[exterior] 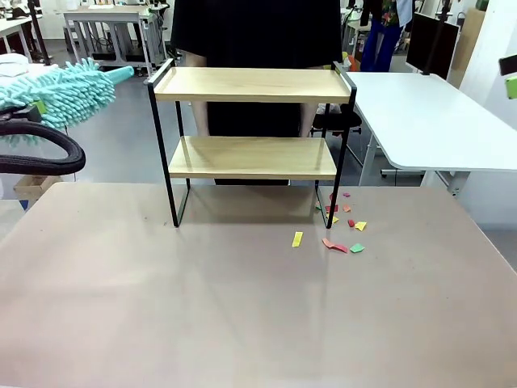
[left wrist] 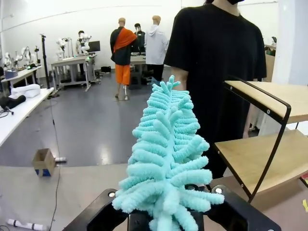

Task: Clean the shelf.
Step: Hand the Duster back to the human.

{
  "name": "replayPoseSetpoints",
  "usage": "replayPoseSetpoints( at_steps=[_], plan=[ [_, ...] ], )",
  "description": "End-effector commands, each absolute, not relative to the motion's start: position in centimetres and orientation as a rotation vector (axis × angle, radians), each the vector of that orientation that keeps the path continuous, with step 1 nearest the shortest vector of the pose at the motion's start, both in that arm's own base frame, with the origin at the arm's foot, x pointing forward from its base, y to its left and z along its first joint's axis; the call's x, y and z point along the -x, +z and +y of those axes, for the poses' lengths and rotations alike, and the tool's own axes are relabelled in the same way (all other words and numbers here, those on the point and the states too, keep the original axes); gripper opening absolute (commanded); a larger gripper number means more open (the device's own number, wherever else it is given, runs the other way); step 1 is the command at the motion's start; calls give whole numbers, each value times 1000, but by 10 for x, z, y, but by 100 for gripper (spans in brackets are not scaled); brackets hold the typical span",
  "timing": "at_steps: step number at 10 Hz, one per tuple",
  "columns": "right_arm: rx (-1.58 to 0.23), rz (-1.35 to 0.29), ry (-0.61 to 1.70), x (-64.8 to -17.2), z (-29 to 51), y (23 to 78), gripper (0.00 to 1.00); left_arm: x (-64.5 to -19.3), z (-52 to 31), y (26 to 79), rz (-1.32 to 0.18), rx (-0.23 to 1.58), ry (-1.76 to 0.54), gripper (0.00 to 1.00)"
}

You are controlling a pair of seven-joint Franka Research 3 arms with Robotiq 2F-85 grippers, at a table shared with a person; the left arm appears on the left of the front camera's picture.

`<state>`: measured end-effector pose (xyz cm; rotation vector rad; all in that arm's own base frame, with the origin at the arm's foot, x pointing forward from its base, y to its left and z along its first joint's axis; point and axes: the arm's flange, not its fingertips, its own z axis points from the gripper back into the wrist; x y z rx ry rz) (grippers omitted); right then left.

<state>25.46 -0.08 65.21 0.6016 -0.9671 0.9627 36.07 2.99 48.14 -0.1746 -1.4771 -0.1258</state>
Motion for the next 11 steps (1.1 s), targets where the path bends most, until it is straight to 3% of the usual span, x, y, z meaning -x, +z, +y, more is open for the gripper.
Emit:
replayPoseSetpoints(
  at_steps=[1, 11],
  plan=[
    [-608, -975, 971, -256, -1, 654, 100, -356, 35, 490, -1487, 145, -118, 18],
    [-608, -975, 971, -256, -1, 654, 100, -356, 35, 490, -1487, 145, -118, 18]
  ],
)
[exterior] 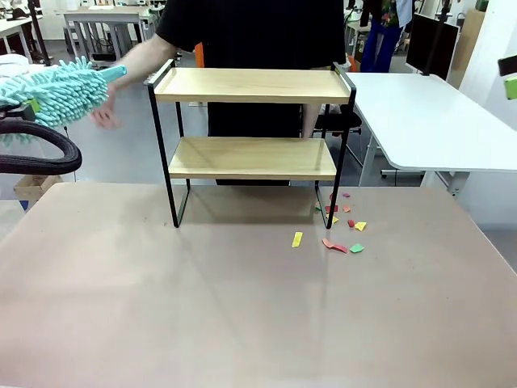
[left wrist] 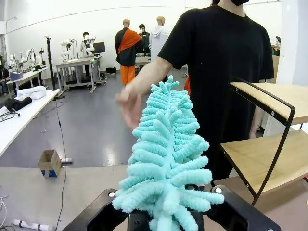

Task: Clean the shelf.
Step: Hand the Duster back to the human.

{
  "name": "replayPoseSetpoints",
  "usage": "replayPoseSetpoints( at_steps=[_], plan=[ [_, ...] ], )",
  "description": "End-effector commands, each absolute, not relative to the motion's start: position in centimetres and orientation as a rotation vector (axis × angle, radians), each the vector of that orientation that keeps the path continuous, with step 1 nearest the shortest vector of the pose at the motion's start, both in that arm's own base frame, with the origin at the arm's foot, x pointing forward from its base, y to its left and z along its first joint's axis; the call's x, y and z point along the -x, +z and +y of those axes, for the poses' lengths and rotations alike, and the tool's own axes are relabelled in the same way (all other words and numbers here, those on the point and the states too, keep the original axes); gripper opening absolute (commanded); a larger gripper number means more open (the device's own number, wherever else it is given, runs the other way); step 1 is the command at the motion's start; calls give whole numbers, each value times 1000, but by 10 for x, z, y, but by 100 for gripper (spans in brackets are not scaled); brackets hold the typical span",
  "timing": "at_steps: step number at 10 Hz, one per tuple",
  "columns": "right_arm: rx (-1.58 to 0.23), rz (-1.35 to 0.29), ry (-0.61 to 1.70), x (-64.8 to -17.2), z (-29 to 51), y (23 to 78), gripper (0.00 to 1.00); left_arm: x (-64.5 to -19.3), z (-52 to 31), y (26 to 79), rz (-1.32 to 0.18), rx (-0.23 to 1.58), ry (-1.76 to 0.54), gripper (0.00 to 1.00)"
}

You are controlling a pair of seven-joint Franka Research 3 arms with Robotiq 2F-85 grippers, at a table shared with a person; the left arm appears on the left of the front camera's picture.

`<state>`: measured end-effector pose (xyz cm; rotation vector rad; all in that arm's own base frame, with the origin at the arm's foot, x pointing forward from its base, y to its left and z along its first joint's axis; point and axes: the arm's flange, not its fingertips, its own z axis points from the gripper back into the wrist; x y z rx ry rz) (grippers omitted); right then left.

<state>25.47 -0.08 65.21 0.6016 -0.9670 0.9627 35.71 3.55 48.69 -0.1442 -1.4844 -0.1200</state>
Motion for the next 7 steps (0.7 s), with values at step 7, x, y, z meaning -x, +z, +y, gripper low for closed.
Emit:
replayPoseSetpoints(
  at_steps=[7],
  plan=[
    [-608, -975, 971, -256, -1, 654, 100, -356, 35, 490, -1487, 145, -118, 18]
  ],
)
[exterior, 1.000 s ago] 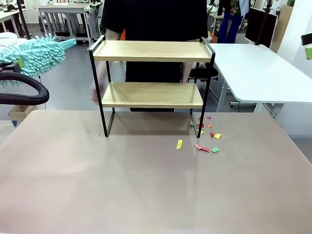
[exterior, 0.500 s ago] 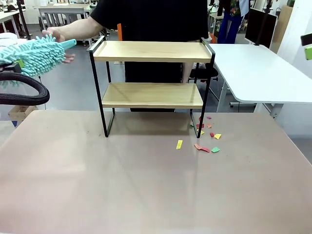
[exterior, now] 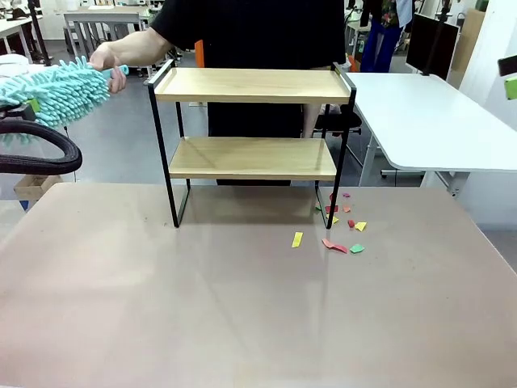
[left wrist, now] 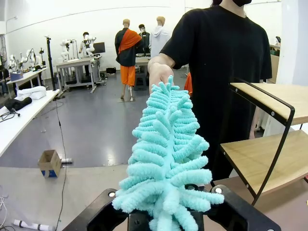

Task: Clean the shelf.
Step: Hand the Duster back to the human.

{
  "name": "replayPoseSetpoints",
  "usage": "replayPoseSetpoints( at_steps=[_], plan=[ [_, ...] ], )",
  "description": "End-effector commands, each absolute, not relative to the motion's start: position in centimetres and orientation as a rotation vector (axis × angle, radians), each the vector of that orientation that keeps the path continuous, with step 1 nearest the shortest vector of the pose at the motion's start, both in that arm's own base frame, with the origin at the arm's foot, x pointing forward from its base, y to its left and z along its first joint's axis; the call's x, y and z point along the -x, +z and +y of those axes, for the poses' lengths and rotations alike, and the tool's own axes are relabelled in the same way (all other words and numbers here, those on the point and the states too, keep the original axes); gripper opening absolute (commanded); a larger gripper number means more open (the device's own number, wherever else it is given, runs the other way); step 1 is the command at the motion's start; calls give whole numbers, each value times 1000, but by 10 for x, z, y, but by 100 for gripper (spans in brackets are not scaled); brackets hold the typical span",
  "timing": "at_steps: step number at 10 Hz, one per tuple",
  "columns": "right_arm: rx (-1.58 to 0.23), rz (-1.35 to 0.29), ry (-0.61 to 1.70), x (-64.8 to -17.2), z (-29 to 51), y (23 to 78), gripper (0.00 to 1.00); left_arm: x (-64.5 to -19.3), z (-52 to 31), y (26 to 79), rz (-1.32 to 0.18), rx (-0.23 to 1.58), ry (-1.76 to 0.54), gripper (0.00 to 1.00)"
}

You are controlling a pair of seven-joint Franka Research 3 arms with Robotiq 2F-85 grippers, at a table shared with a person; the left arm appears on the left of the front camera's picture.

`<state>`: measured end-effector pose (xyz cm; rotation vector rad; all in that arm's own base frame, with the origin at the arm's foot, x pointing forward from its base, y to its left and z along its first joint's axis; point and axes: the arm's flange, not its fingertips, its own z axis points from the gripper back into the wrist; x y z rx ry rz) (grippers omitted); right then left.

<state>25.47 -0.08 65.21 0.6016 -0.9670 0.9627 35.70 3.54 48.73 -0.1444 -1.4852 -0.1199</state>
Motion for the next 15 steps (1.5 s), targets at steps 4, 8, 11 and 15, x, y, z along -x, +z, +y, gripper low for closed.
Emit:
replayPoseSetpoints(
  at_steps=[4, 8, 11, 15],
  plan=[
    [-608, -975, 971, -256, -1, 654, 100, -356, 35, 490, -1487, 145, -118, 18],
    [-608, -975, 971, -256, -1, 654, 100, -342, 38, 507, -1462, 183, -102, 100],
    [-608, -975, 971, -256, -1, 654, 100, -330, 68, 565, -1493, 292, 29, 100],
    [-608, -975, 971, -256, -1, 654, 100, -308, 150, 633, -1497, 563, 269, 100]
  ],
)
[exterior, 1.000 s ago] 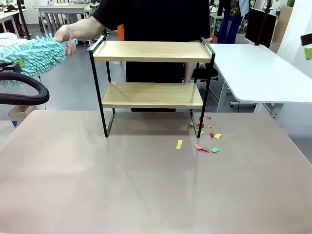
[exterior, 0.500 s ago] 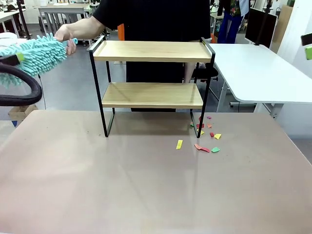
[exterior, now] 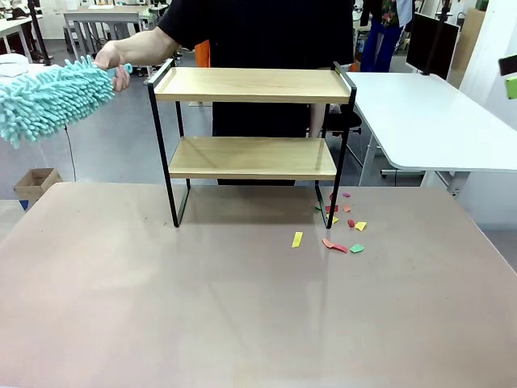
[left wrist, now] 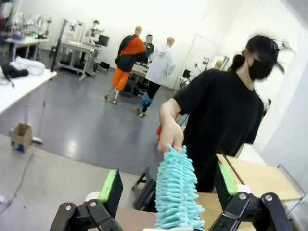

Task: Clean the shelf.
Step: Hand the Duster back to the human.

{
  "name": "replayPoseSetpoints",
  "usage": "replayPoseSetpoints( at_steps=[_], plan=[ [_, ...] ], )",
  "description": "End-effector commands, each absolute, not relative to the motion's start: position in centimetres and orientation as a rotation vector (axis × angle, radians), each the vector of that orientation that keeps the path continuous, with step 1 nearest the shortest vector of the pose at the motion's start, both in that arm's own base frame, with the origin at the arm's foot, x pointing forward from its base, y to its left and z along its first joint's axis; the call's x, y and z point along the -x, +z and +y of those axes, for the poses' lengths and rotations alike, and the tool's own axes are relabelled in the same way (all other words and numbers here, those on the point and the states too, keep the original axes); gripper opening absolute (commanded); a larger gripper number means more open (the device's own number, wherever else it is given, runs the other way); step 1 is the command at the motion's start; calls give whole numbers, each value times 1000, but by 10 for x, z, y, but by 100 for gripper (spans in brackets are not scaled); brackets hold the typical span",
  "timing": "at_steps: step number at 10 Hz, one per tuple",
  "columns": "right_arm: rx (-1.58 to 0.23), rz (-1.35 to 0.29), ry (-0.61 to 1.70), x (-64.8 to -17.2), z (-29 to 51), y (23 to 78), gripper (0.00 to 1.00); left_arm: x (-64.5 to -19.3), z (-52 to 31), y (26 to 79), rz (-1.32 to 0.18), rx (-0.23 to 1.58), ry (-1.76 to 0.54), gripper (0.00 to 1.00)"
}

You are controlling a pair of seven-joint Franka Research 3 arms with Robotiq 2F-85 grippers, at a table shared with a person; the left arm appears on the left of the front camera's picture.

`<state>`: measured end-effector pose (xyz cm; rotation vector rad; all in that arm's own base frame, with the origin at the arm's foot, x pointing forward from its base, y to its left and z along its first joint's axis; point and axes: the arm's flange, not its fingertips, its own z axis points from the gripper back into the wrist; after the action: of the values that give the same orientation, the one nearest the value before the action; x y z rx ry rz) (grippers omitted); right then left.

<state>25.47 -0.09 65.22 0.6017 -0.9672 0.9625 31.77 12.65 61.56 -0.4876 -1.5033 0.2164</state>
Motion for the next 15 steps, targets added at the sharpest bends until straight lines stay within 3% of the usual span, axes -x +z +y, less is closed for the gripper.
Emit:
replayPoseSetpoints(
  at_steps=[1, 4, 15],
  plan=[
    [-608, -975, 971, -256, -1, 654, 100, -301, 174, 637, -1506, 592, 332, 100],
    [-608, -975, 971, -256, -1, 654, 100, -279, 227, 635, -1497, 597, 458, 100],
    [-608, -975, 971, -256, -1, 654, 100, -287, 205, 633, -1528, 597, 411, 100]
  ],
)
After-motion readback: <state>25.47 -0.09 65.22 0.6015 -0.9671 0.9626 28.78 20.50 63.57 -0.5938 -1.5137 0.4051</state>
